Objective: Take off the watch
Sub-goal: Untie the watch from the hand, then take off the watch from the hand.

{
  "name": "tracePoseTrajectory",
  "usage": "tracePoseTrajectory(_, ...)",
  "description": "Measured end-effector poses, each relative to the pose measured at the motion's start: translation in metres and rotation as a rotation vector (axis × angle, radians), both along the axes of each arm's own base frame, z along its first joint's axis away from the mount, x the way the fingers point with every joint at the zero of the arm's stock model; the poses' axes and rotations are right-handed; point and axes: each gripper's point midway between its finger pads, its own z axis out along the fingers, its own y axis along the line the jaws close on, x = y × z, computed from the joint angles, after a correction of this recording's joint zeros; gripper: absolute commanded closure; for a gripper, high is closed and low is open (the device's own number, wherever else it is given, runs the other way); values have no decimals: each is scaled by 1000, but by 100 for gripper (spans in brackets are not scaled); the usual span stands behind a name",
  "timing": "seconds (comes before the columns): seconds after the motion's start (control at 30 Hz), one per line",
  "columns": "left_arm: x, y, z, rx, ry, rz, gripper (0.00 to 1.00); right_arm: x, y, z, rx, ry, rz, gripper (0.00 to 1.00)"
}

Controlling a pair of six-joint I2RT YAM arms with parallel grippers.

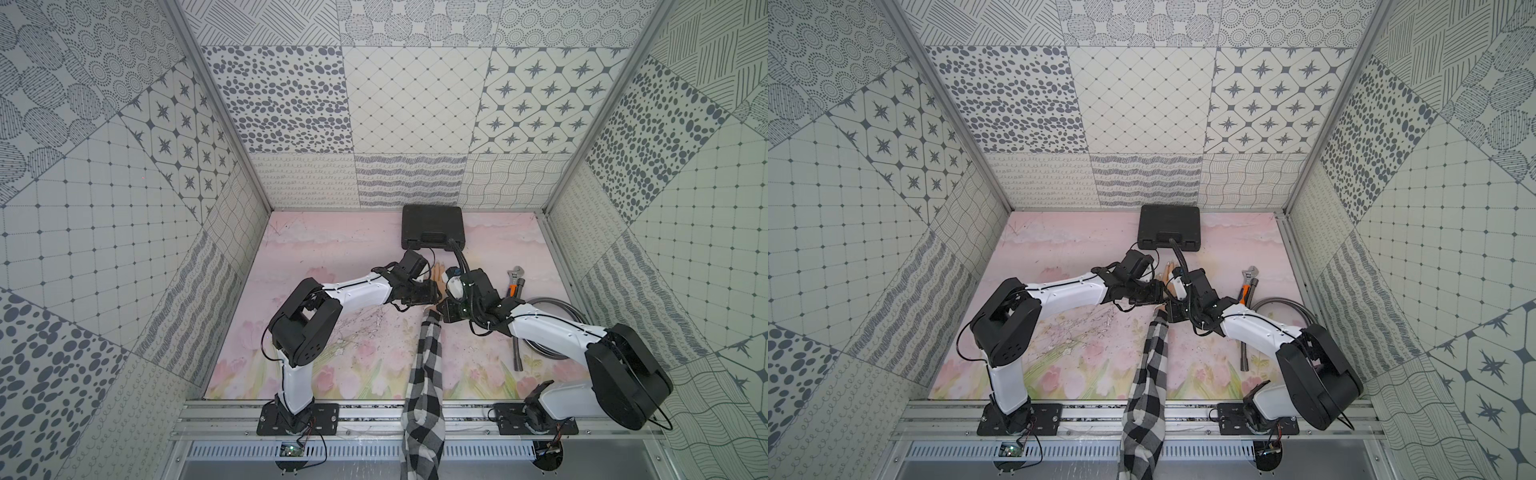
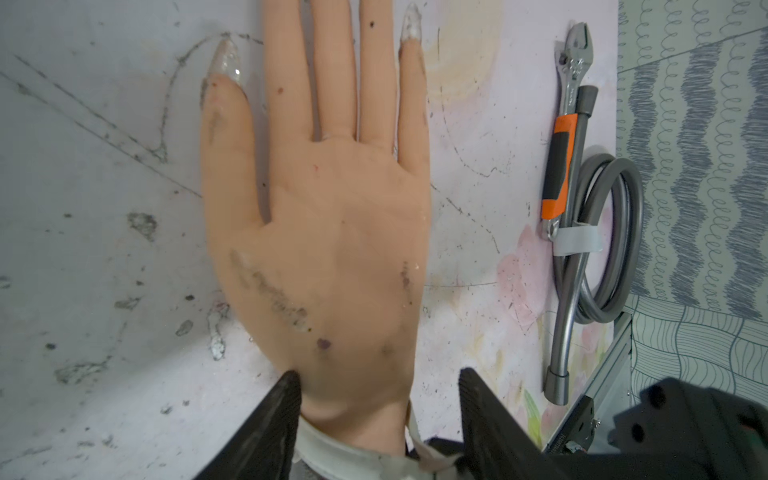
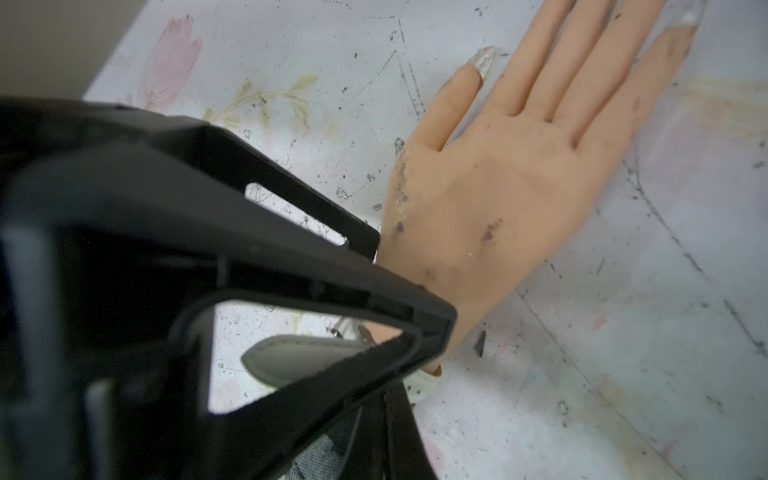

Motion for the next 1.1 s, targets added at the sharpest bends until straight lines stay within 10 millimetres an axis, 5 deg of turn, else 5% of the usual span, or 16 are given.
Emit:
tracePoseTrajectory(0.27, -8, 10, -6, 1, -8, -3, 49, 8, -17, -8, -56, 11, -73, 100)
tracePoseTrajectory(0.43, -22, 26, -26, 55, 38, 2, 49, 22, -41, -11, -91, 9, -182, 100)
tracePoseTrajectory(0.67, -31, 35, -37, 77, 59, 3, 47, 27, -46, -6, -49, 21, -243, 100)
tracePoseTrajectory(0.87, -30, 46, -32, 98, 55, 27, 32, 31, -49, 21, 34, -12, -288, 100)
tracePoseTrajectory(1.1, -4, 72, -6, 123, -13, 127, 26, 47, -46, 74, 121, -90, -310, 100)
